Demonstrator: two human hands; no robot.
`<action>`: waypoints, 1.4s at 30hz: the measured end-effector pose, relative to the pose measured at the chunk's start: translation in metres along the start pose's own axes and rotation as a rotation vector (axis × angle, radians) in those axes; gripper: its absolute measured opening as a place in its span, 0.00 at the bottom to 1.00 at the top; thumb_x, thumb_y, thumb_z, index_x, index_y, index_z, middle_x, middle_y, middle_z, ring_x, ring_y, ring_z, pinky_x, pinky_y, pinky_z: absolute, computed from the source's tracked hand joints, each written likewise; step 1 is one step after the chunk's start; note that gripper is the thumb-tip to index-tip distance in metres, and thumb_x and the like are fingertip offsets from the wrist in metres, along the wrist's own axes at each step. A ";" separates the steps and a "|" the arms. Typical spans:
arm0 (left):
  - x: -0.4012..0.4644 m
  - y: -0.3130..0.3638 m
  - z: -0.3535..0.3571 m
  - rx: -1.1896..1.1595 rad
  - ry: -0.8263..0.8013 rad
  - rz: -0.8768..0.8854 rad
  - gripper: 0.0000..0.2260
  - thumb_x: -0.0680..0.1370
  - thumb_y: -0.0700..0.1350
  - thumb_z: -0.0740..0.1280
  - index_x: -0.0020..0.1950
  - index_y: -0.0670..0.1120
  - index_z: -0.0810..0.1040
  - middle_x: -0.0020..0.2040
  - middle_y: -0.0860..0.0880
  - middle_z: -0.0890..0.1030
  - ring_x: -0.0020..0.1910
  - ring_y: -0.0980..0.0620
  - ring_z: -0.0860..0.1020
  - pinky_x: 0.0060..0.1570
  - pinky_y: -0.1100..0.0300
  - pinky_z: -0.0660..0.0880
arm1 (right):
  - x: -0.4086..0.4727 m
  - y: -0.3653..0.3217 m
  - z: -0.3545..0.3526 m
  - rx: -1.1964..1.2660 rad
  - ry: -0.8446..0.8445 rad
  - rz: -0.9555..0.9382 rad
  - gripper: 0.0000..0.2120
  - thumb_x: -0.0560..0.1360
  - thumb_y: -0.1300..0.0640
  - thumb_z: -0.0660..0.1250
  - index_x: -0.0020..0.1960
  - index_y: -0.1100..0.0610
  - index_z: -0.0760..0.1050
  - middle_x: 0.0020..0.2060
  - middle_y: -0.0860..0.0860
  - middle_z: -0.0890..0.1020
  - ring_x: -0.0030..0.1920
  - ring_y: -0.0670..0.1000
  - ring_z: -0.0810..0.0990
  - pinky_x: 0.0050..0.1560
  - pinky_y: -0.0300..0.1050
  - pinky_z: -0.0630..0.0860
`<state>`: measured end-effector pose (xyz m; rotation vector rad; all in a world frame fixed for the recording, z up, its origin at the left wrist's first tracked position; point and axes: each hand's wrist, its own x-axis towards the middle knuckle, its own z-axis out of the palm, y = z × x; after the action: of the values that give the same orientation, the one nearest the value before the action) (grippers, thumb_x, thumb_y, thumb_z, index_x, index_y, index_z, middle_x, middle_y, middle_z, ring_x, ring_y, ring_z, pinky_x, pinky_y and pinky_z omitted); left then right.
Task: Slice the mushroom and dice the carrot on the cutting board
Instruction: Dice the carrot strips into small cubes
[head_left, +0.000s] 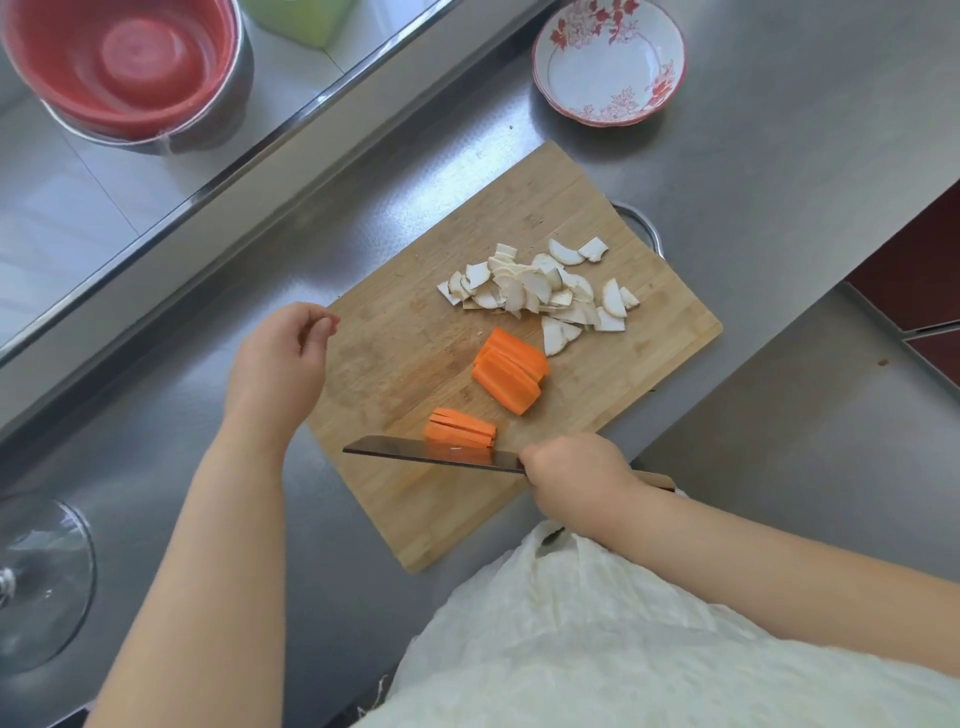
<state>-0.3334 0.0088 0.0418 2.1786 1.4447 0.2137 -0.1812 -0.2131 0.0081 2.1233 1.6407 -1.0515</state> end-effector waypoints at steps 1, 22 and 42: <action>-0.001 -0.004 0.008 -0.049 0.126 0.053 0.08 0.81 0.44 0.60 0.54 0.47 0.79 0.49 0.53 0.80 0.48 0.53 0.76 0.47 0.59 0.69 | 0.001 0.002 0.001 0.026 0.016 0.024 0.08 0.78 0.61 0.57 0.54 0.55 0.73 0.39 0.50 0.76 0.37 0.54 0.72 0.29 0.42 0.62; -0.042 -0.050 0.137 0.296 -0.353 0.901 0.21 0.72 0.51 0.72 0.61 0.43 0.76 0.57 0.46 0.79 0.53 0.46 0.77 0.51 0.53 0.78 | -0.012 0.042 -0.012 0.543 0.173 0.315 0.15 0.80 0.48 0.57 0.37 0.52 0.68 0.30 0.49 0.75 0.34 0.53 0.75 0.29 0.43 0.65; -0.117 -0.028 0.177 0.022 -0.063 0.031 0.28 0.81 0.55 0.53 0.77 0.40 0.56 0.77 0.44 0.57 0.76 0.46 0.54 0.74 0.50 0.52 | 0.027 0.019 0.009 0.263 0.048 0.178 0.14 0.82 0.49 0.54 0.49 0.56 0.75 0.32 0.49 0.70 0.37 0.54 0.73 0.31 0.43 0.65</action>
<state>-0.3349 -0.1455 -0.1062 2.2070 1.3856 0.1393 -0.1648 -0.2052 -0.0208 2.4252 1.3645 -1.2236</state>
